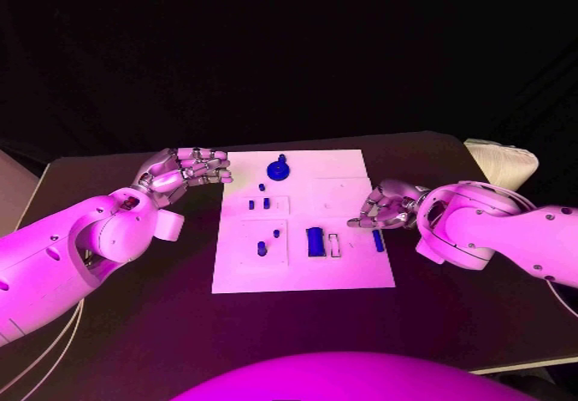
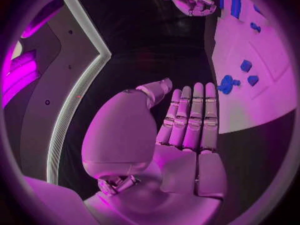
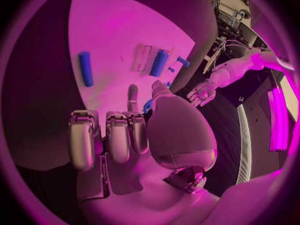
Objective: Assemble the parts on the task board
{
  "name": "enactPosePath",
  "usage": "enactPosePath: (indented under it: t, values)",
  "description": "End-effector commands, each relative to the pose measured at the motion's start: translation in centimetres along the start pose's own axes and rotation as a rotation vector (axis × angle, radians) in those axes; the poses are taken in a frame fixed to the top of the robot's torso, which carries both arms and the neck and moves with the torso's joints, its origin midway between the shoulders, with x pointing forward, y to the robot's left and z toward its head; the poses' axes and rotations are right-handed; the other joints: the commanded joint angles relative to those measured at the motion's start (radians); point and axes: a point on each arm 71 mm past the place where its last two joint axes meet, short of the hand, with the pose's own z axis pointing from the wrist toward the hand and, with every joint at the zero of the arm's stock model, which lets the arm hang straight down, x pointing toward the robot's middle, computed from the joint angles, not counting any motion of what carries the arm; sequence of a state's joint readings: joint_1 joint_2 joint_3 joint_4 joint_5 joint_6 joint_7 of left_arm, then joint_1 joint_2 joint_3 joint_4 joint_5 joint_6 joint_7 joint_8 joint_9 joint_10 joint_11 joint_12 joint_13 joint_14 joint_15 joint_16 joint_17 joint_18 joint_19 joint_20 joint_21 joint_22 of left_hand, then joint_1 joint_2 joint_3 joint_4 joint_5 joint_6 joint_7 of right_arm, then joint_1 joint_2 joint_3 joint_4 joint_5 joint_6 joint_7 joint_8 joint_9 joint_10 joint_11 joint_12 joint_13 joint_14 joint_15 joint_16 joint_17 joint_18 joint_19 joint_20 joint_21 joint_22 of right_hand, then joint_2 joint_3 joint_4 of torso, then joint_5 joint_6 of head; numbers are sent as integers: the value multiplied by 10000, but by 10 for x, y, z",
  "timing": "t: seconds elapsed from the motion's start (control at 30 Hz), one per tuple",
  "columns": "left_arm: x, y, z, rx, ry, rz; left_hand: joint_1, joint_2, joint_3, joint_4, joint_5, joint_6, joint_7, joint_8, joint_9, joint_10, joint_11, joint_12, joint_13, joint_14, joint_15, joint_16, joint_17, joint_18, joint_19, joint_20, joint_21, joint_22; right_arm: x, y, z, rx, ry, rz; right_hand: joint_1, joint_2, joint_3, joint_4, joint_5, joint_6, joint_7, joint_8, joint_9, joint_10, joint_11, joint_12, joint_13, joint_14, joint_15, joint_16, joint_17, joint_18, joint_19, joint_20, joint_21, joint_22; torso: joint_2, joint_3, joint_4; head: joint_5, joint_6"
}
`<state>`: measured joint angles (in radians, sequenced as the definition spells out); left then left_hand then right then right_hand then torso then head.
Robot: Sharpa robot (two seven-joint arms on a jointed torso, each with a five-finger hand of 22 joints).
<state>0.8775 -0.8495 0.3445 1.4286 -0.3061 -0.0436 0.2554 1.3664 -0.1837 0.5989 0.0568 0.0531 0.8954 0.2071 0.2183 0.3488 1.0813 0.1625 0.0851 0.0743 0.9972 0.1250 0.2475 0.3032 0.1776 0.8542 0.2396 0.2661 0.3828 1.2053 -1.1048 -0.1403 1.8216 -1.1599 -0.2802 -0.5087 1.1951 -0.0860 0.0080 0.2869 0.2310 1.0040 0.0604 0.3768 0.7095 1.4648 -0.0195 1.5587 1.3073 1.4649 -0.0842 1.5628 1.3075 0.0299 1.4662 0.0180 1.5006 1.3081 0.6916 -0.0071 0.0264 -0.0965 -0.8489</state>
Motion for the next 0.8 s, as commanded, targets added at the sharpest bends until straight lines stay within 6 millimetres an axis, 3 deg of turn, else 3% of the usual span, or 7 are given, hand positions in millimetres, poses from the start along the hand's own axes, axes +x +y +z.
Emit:
enactPosePath:
  t: [0.03, 0.17, 0.27, 0.4, 0.6, 0.8]
  values:
    - [3, 0, 1, 61, 163, -78, -10, 63, -3, 36, 21, -10, 67, 12, -9, -27, 20, -61, 12, 93, -2, -33, 16, 33, 85, 2, -47, -9, -7, -17, 3, 400, 414, -811, 311, -37, 126, -5, 73, -14, 12, -94, -45, 1020, 65, 34, 2591, 1051, 62, 62, 2592, -161, 885, 75, 79, 2284, 0, -14, -12, -73, 9]
    - [4, 0, 1, 69, 201, -99, -10, 63, -3, 36, 21, -10, 67, 12, -9, -27, 20, -61, 12, 93, -2, -33, 16, 33, 85, 2, -47, -9, -16, -36, 4, 840, 373, -1658, 513, -45, 266, -1, 117, -25, 31, -194, -113, 1023, 76, 41, 2595, 1059, 70, 79, 2631, -169, 894, 85, 116, 2308, -3, -24, 13, -126, 26]
    - [5, 0, 2, 77, 224, -109, -11, 62, -4, 39, 21, -10, 65, 12, -10, -27, 19, -62, 13, 96, -2, -39, 20, 33, 90, 2, -54, -15, -18, -43, 3, 1019, 470, -2043, 517, -49, 270, 1, 116, -28, 33, -201, -118, 1024, 78, 43, 2596, 1059, 71, 80, 2633, -172, 898, 86, 129, 2315, -12, -34, -10, -135, 27]
    - [5, 0, 2, 76, 217, -107, -11, 62, -4, 39, 21, -10, 65, 12, -10, -27, 19, -62, 13, 96, -2, -39, 20, 33, 90, 2, -54, -15, -17, -45, 1, 1111, 627, -2312, 510, -53, 274, 14, 107, -16, 37, -206, -123, 1026, 81, 47, 2598, 1059, 74, 80, 2633, -174, 900, 88, 136, 2319, -5, -18, -13, -160, 16]
    - [5, 0, 1, 71, 203, -101, -11, 62, -4, 39, 21, -10, 65, 12, -10, -27, 19, -62, 13, 96, -2, -39, 20, 33, 90, 2, -54, -15, -14, -45, -2, 1134, 749, -2406, 381, -95, 260, 56, 43, 71, 44, -221, -147, 1026, 92, 46, 2597, 1059, 85, 80, 2633, -175, 901, 99, 143, 2325, -10, -26, -8, -185, 5]
    - [4, 0, 1, 60, 188, -90, -11, 62, -4, 39, 21, -10, 65, 12, -10, -27, 19, -62, 13, 96, -2, -39, 20, 33, 90, 2, -54, -15, -3, -42, -3, 1044, 956, -2445, -107, -95, 203, 75, 7, 200, 24, -250, -177, 1028, 81, 50, 2600, 1059, 82, 80, 2633, -176, 904, 106, 148, 2332, 6, -24, 1, -184, -10]
